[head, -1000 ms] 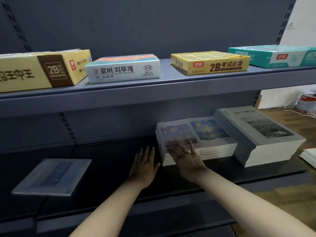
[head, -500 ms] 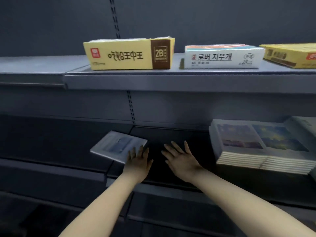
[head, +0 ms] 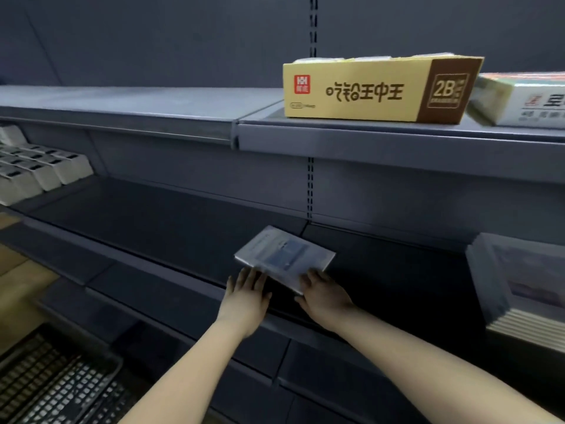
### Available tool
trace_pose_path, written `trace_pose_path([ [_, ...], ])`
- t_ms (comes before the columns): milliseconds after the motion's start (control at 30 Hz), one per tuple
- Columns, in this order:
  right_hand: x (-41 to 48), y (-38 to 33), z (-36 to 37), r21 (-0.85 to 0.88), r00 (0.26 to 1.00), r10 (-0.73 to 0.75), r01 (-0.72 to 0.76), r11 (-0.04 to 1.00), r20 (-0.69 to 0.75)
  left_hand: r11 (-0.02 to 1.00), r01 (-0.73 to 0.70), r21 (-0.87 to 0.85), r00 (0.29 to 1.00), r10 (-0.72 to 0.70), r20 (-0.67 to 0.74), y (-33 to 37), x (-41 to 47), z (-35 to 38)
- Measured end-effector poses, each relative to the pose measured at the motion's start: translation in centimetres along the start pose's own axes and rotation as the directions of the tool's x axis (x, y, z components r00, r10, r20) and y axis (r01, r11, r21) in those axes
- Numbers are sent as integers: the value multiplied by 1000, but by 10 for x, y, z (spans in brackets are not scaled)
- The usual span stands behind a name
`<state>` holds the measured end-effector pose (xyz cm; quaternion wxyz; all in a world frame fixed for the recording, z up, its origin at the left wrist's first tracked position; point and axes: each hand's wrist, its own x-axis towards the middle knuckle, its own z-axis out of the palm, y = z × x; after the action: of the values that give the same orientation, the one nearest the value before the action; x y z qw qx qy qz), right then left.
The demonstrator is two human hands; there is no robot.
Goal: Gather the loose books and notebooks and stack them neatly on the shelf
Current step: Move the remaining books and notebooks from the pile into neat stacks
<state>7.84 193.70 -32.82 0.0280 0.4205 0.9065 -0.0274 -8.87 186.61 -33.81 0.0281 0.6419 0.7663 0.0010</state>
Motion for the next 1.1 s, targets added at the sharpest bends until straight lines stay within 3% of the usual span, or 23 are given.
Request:
trace_pose_path([
  [133, 12, -12, -12, -149, 994, -2, 18, 989, 107, 1000, 9, -5, 1000, -9, -29, -12, -6, 1],
  [200, 16, -9, -11, -97, 996, -67, 72, 993, 56, 1000, 15, -1, 999, -15, -38, -14, -8, 1],
  [267, 12, -9, -11, 67, 998, -59, 59, 996, -3, 1000, 18, 5, 999, -18, -46, -14, -8, 0],
  [333, 11, -6, -7, -54, 975, -224, 223, 973, 0, 1000, 12, 13, 999, -12, -51, -11, -7, 0],
  [400, 9, 11, 5, -91, 972, -221, 214, 973, -76, 1000, -3, 30, 998, 4, -56, -8, -5, 1],
  [500, -15, 29, -4, -207, 976, -207, 190, 960, -66, 999, -41, 26, 997, 43, -65, 0, -2, 3],
  [633, -43, 70, -13, -202, 963, -202, 165, 965, -178, 990, -139, 36, 987, 141, -71, 21, -5, 9],
  [767, -58, 97, -7, -122, 980, -110, 90, 988, -169, 955, -241, 172, 947, 270, -171, 47, -9, 4],
  [867, -62, 95, -8, -105, 990, -87, 75, 992, -114, 900, -309, 306, 870, 398, -292, 63, -12, -8],
  [967, -72, 71, -2, -42, 980, -157, 153, 987, -124, 873, -390, 292, 800, 478, -361, 81, -14, -6],
  [1033, -80, 55, 1, 52, 979, -171, 177, 983, -113, 880, -428, 208, 798, 476, -371, 94, -22, -1],
  [1100, -85, 53, 4, 41, 970, -218, 223, 974, -104, 873, -465, 145, 783, 482, -393, 97, -29, -1],
])
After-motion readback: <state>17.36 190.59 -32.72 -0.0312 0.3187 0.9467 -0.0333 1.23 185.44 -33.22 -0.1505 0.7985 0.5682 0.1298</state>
